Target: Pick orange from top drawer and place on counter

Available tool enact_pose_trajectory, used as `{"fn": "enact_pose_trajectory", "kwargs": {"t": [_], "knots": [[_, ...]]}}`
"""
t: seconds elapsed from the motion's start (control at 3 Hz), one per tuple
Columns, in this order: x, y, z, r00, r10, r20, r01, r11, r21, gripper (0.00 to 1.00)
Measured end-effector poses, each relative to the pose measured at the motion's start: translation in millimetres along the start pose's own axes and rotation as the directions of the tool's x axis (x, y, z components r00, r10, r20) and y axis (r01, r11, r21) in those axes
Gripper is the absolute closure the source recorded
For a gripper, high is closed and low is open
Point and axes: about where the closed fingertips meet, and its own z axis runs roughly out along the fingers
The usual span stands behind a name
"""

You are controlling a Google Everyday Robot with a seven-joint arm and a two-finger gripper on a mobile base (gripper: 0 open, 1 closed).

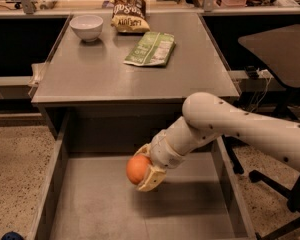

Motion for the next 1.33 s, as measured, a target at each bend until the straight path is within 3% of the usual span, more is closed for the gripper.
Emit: {"fn": "enact_pose_trajectory", "kwargs": {"t": [0.33,0.67,1.0,1.33], "knots": [[-32,4,-61,0.996,-0.070,0.046,0.069,0.9975,0.014,1.00],[-58,34,-107,0.976,-0.203,0.083,0.199,0.9786,0.052,1.00],[-52,39,-117,0.965,-0.252,0.078,0.246,0.9659,0.082,1.00],[-52,39,-116,0.964,-0.253,0.078,0.247,0.9657,0.081,1.00]]}}
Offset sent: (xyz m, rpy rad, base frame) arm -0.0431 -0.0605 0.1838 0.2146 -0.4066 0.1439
